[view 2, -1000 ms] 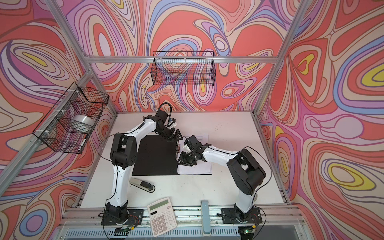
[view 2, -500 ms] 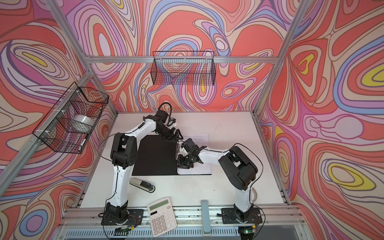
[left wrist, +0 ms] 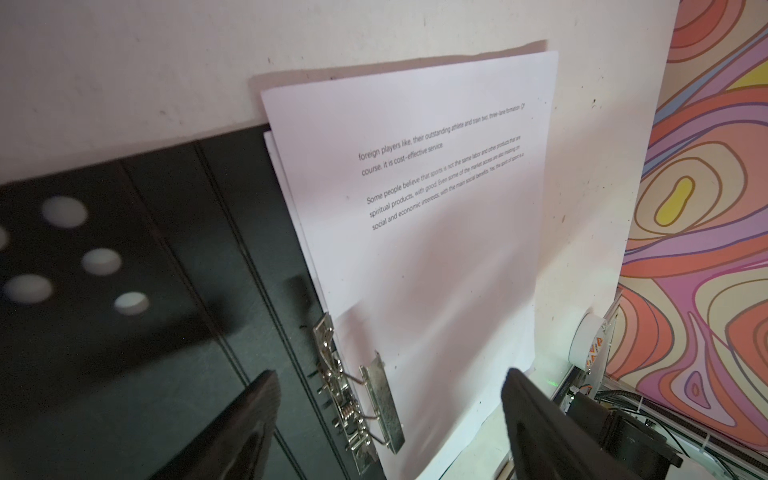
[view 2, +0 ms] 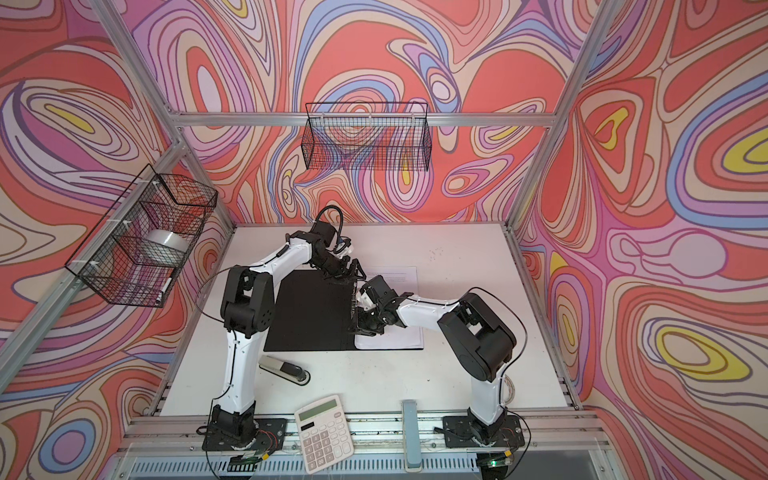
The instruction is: Put the files into the folder
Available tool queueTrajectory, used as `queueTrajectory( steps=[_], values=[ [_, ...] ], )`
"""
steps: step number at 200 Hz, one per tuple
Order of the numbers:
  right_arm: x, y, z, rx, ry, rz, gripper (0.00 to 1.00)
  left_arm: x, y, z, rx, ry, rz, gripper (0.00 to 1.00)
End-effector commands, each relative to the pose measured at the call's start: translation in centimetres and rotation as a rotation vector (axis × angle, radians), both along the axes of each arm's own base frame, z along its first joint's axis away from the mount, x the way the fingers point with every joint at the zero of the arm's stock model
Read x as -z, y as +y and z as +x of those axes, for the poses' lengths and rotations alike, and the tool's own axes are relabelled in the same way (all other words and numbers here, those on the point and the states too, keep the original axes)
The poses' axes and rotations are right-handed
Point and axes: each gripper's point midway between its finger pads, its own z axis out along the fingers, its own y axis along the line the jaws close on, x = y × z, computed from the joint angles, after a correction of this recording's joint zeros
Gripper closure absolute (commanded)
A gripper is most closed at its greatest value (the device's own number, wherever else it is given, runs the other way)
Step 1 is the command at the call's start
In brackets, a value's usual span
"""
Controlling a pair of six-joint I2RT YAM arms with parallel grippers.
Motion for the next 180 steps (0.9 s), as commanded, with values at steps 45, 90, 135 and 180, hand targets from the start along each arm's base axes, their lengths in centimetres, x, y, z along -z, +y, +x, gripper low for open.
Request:
queueTrajectory(
  steps=[45, 90, 135, 180],
  values=[
    [-2.7, 1.6, 0.0, -0.046, -0.044, 0.086, 0.75, -1.3, 0.5, 0.0, -0.002, -0.016, -0.017, 0.15],
    [-7.5, 1.7, 0.2, -0.057, -0.135, 0.142, 0.72, -1.7, 0.3, 0.1, -0.006, -0.017, -0.028, 0.15],
    [-5.4, -0.1, 0.2, -0.003, -0.153, 0.067, 0.72, -1.8, 0.3, 0.0, -0.007, -0.015, -0.032, 0.15],
    [-2.2, -0.2, 0.2, 0.014, -0.110, 0.035, 0.73, -1.7, 0.4, -0.1, -0.004, -0.013, -0.029, 0.15]
  ],
)
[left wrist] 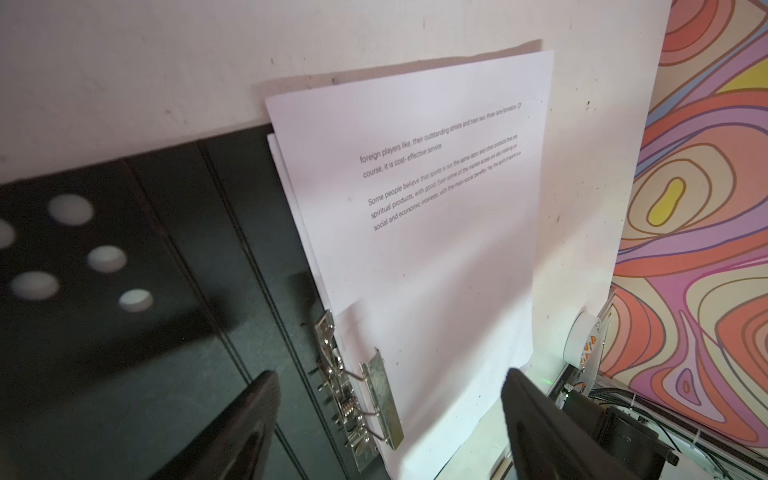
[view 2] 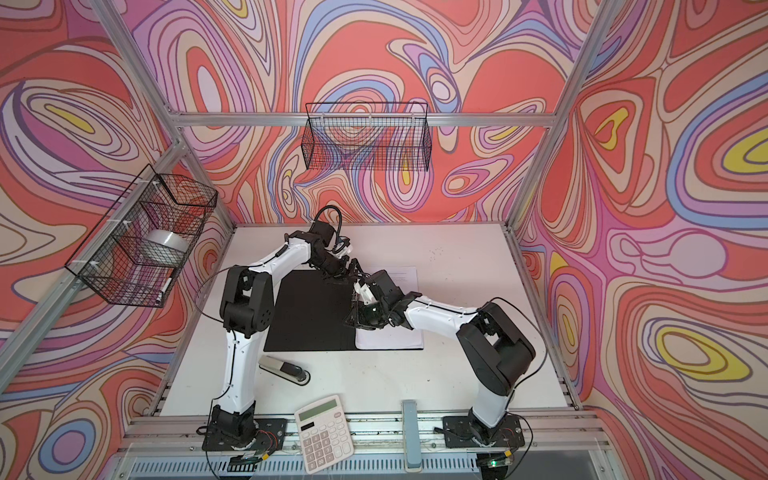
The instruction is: Put the files into the folder
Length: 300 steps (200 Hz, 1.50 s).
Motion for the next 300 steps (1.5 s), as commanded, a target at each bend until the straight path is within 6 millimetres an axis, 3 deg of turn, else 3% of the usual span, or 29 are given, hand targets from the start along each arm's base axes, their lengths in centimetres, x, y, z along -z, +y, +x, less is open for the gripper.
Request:
queueTrajectory(
  steps=[1, 52, 84, 201, 270, 300],
  values=[
    [2.2, -0.2, 0.2, 0.019, 0.010, -0.033, 0.73, -1.5, 0.2, -0.2, -0.001, -0.017, -0.017, 0.15],
    [4.5, -0.5, -0.2, 0.016, 0.044, -0.066, 0.73, -1.3, 0.3, -0.3, -0.003, -0.011, -0.018, 0.15],
    [4.3, -0.3, -0.2, 0.011, 0.038, -0.052, 0.73, -1.1, 0.3, -0.3, -0.002, -0.011, -0.016, 0.15],
    [7.1, 0.0, -1.2, -0.006, 0.106, -0.024, 0.74, -1.1, 0.3, -0.5, -0.001, -0.007, -0.021, 0.15],
    [6.0, 0.9, -1.0, -0.036, 0.107, 0.014, 0.74, -1.6, 0.2, -0.3, -0.005, -0.016, -0.034, 0.15],
    [3.0, 1.8, -0.2, -0.059, 0.061, 0.051, 0.72, -2.6, 0.3, -0.2, -0.012, -0.030, -0.036, 0.15]
  ],
)
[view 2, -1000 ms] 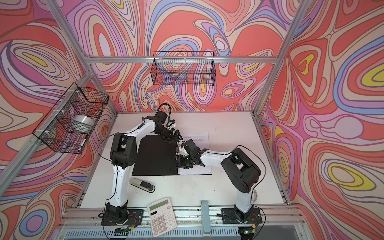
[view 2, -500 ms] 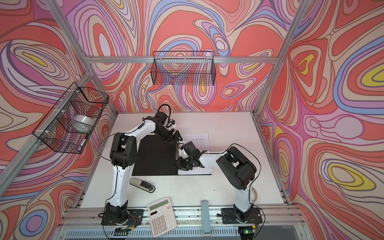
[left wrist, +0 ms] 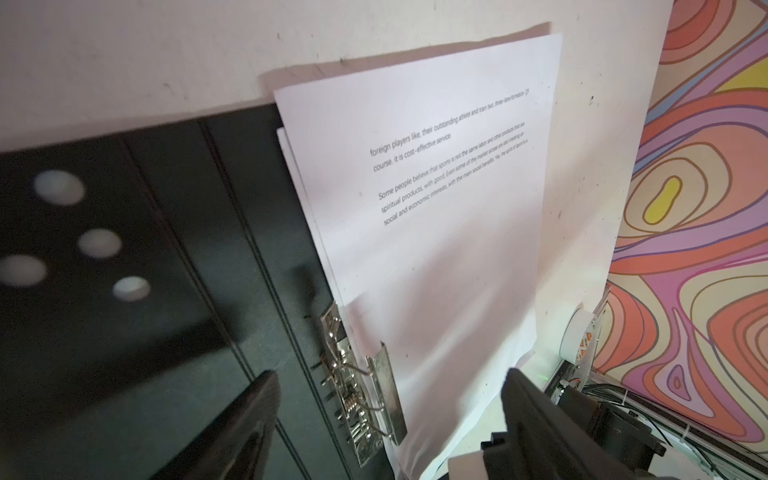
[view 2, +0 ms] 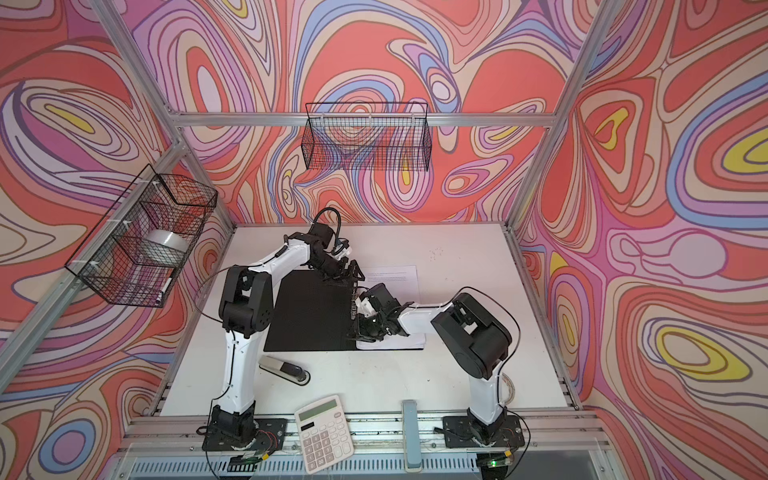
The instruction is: Put the files into the folder
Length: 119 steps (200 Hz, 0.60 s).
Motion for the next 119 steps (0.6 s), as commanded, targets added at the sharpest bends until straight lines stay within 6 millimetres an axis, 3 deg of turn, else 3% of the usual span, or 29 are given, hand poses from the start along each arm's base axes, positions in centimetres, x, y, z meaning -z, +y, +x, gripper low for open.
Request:
queueTrajectory(
  steps=[1, 27, 46, 66, 90, 119],
  values=[
    [-2.8, 1.3, 0.7, -0.032, -0.044, 0.047, 0.72, -3.0, 0.1, 0.3, -0.007, -0.052, -0.026, 0.15],
    [-7.6, 1.0, 1.9, -0.019, -0.133, 0.043, 0.69, -4.2, 0.6, 0.0, -0.032, -0.079, -0.008, 0.16],
    [-9.8, -2.2, 3.9, 0.100, -0.161, -0.023, 0.66, -4.9, 1.1, -0.8, -0.057, -0.085, 0.001, 0.15],
    [-10.0, -8.2, 5.8, 0.298, -0.155, -0.101, 0.62, -4.7, 1.8, -2.0, -0.097, -0.070, 0.020, 0.15],
    [-9.6, -14.9, 6.0, 0.455, -0.149, -0.175, 0.55, -3.7, 1.9, -3.8, -0.115, -0.035, 0.023, 0.15],
    [-8.3, -19.7, 5.0, 0.531, -0.109, -0.252, 0.49, -2.5, 1.2, -6.0, -0.105, -0.005, -0.008, 0.15]
  ],
)
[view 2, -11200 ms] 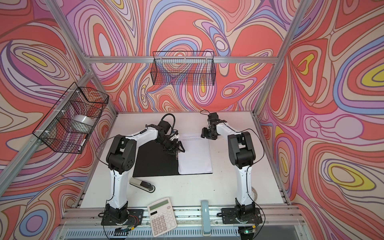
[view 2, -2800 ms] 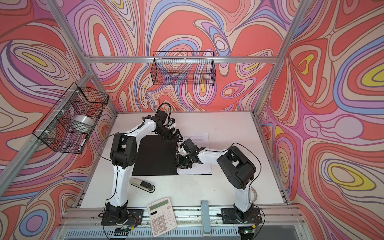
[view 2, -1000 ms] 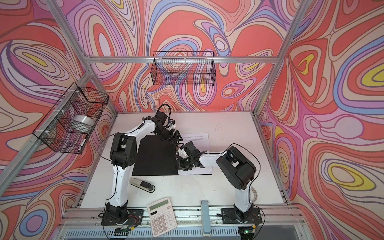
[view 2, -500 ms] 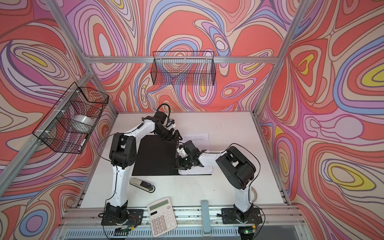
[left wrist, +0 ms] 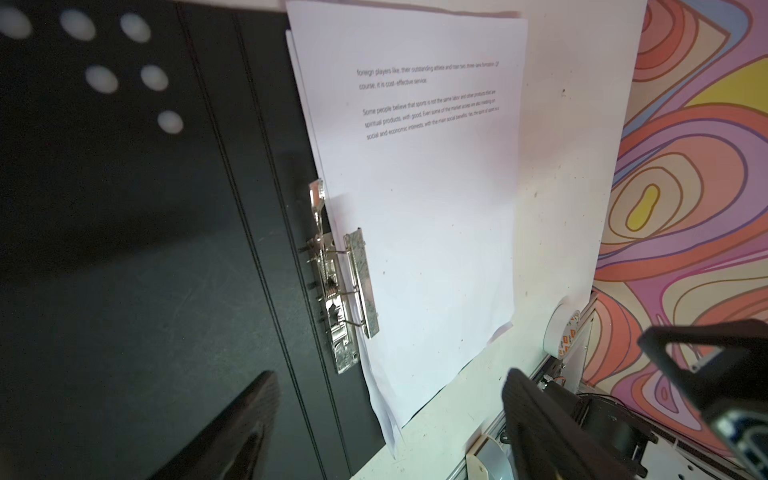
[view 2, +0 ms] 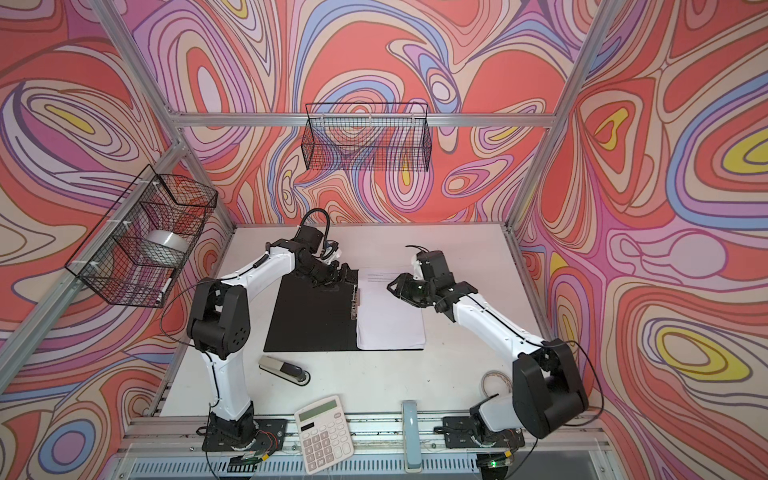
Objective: Put the files into the folder
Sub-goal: 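Withdraw the right gripper from the clip back over the sheets' outer edge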
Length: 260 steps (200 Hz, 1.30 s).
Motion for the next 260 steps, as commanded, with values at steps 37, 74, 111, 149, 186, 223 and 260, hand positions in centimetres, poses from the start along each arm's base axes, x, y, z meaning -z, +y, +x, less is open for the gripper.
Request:
queueTrajectory(
  steps=[37, 74, 111, 149, 186, 223, 260],
  values=[
    [7.3, -7.2, -3.4, 0.172, 0.211, -0.103, 0.47, 1.9, -1.0, -3.1, -0.013, -0.037, -0.028, 0.12],
    [10.6, -7.5, -4.6, 0.179, 0.270, -0.103, 0.46, 2.5, -1.3, -4.0, -0.037, -0.038, -0.076, 0.00],
    [11.9, -7.4, -5.3, 0.181, 0.293, -0.091, 0.46, 3.1, -1.9, -4.3, -0.027, -0.018, -0.098, 0.00],
    [12.2, -6.7, -5.9, 0.147, 0.317, -0.060, 0.46, 4.1, -2.6, -4.5, -0.028, 0.015, -0.098, 0.00],
    [12.5, -6.4, -6.4, 0.114, 0.343, -0.054, 0.46, 4.3, -3.0, -4.4, -0.028, 0.023, -0.106, 0.00],
    [12.4, -6.4, -6.8, 0.097, 0.363, -0.068, 0.46, 4.3, -3.3, -4.2, -0.033, 0.030, -0.111, 0.00],
    [11.6, -6.2, -7.0, 0.068, 0.363, -0.067, 0.46, 4.4, -3.5, -4.1, -0.037, 0.031, -0.117, 0.00]
  ],
)
